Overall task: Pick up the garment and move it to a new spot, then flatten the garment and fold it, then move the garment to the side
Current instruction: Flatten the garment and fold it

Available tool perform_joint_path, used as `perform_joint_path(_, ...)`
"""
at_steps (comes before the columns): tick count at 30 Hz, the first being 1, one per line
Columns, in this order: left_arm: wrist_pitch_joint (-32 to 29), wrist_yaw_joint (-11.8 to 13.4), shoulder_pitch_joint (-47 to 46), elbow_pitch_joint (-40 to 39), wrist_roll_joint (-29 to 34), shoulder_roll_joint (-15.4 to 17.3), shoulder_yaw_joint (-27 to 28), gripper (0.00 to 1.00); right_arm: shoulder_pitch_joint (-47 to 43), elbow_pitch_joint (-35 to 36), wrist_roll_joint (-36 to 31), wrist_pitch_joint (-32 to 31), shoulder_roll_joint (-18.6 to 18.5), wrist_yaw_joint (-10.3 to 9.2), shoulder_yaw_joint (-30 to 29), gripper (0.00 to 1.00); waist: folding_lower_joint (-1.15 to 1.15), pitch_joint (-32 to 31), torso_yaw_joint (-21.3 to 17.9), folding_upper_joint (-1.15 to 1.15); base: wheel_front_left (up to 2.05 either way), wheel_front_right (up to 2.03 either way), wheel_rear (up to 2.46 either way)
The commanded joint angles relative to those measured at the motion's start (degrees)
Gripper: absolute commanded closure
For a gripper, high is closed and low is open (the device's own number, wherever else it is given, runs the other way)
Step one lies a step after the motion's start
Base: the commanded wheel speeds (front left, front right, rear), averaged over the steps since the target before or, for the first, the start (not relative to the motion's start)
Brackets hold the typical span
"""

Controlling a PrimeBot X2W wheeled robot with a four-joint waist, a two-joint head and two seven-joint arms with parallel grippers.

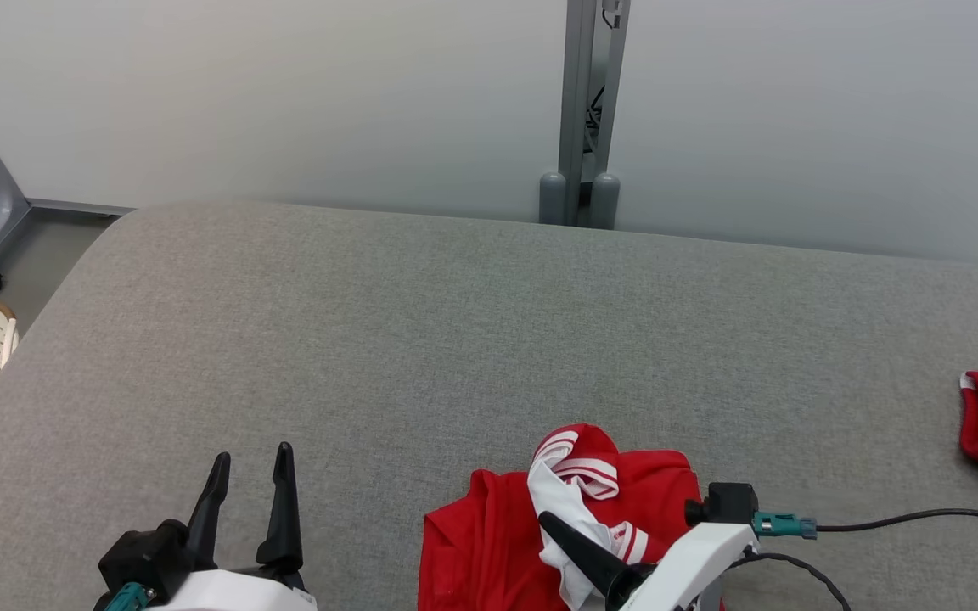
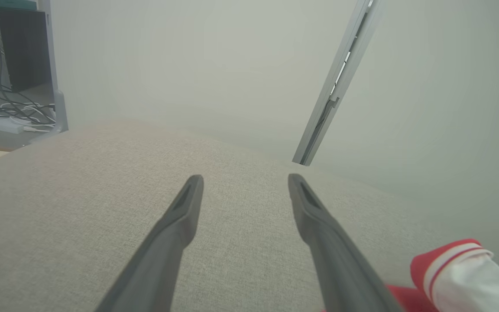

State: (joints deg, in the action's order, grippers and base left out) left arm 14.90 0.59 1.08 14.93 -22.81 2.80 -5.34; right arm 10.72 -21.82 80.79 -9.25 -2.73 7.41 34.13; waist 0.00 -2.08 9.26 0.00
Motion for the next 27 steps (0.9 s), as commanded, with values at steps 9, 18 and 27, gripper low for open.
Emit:
perform_joint_path(9, 0.21, 0.37, -1.25, 0.21, -0.82, 0.21, -1.24, 0.0, 6.07, -7.76, 2.7, 5.55, -0.31, 0.16, 7.03, 1.0, 0.0, 1.94, 3.51, 0.0, 0.0, 0.0, 0.0)
perform_joint_path(18, 0.21, 0.59, -1.86, 0.4, -1.31, 0.22, -1.86, 0.0, 10.89, -15.06, 6.65, 8.62, -0.32, 0.15, 12.99, 0.0, 0.0, 3.31, 5.72, 0.0, 0.0, 0.0, 0.0)
perform_joint_path(27, 0.21, 0.82, -1.4, 0.83, -1.2, 0.24, -1.59, 0.0, 13.69, -11.6, 11.93, 10.52, -0.33, 0.15, 19.49, 0.0, 0.0, 1.95, 5.71, 0.0, 0.0, 0.0, 0.0)
